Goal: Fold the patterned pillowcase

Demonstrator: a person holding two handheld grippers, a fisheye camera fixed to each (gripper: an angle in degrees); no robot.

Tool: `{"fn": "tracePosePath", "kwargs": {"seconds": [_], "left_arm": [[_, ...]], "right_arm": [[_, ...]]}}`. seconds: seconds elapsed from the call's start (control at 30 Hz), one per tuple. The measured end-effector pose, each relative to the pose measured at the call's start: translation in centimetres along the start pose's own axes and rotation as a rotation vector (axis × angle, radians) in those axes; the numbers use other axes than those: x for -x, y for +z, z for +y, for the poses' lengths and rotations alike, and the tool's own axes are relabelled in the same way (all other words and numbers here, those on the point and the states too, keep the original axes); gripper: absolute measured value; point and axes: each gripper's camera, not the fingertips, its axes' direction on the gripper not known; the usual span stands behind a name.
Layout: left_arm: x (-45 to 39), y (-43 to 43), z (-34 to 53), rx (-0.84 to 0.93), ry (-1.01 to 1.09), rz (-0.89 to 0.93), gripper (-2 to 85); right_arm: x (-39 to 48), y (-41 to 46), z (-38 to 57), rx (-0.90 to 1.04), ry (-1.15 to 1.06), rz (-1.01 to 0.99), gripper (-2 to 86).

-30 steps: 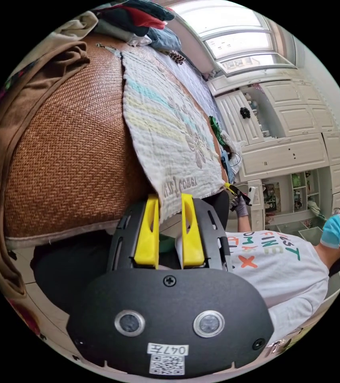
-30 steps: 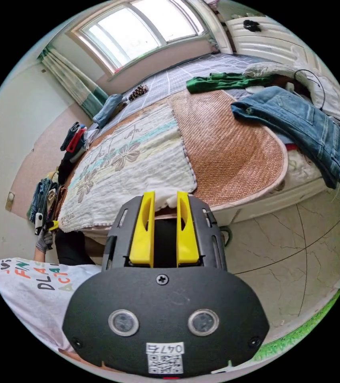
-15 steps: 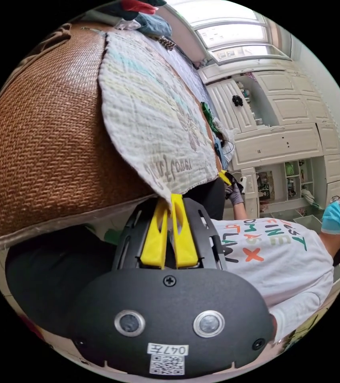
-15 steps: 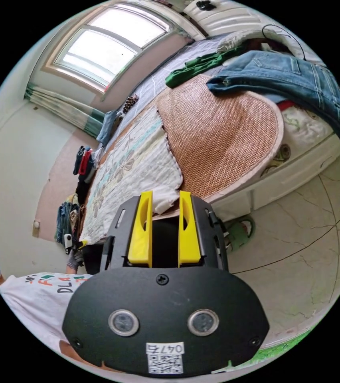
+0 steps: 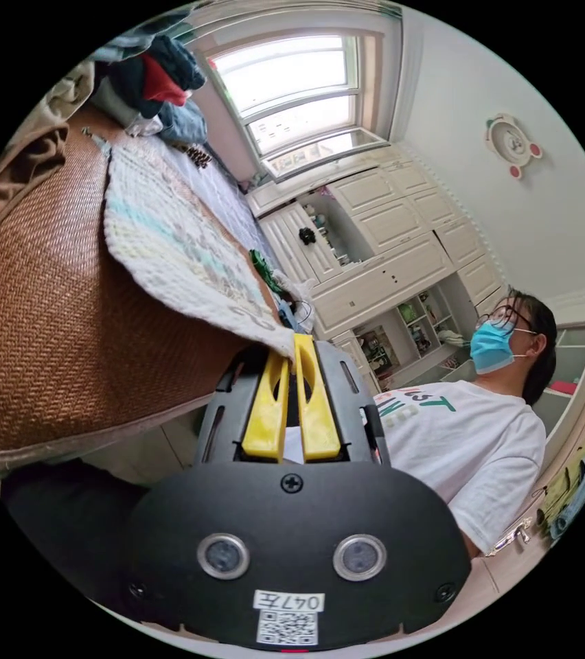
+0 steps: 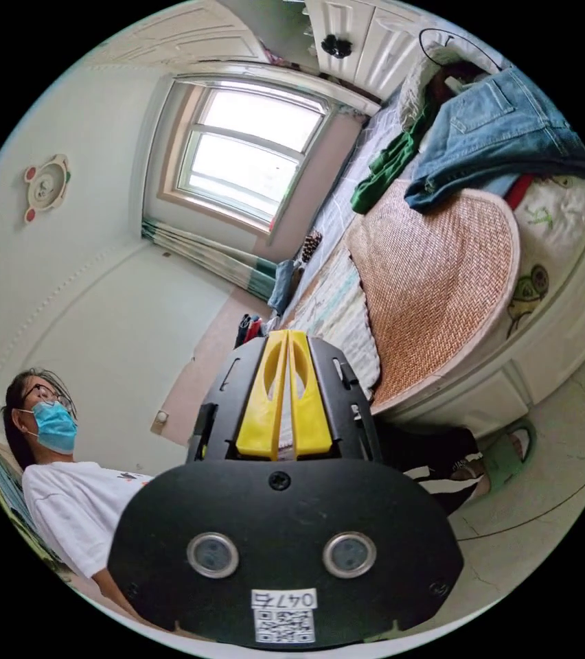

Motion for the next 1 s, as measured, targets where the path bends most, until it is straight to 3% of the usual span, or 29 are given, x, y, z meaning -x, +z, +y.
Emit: {"fn": "tracePosePath", "kwargs": {"seconds": [0.1,0.27,0.43,0.6,0.77,1.0], "left_arm": [[-2.1,0.0,0.4,-0.001,0.046,-0.005,-1.0],[-2.4,0.7,1.5,0.021,0.025,-0.047,-0.9],[-1.7,1.0,2.8,0.001,-0.011,-0.016,-1.0],[-2.6,0.9,3.7,0.005,-0.008,-0.03,-1.0],[-2.7,0.8,4.5,0.002,-0.023,-0.029,-1.0],[-2.7,0.5,4.9,-0.005,-0.026,-0.012,-1.0]], "right_arm": [[0.9,-1.4,-0.6,-0.053,-0.029,-0.018,-0.7],[1.1,2.3,-1.0,0.256,-0.045,0.326,4.3],[-0.7,5.8,-1.2,0.409,-0.05,0.398,5.5],[-2.7,7.3,-2.1,0.437,-0.021,0.327,4.7],[-3.6,8.3,-2.4,0.462,-0.025,0.125,3.5],[-4.1,8.1,-2.0,0.458,-0.004,0.094,5.1]]}}
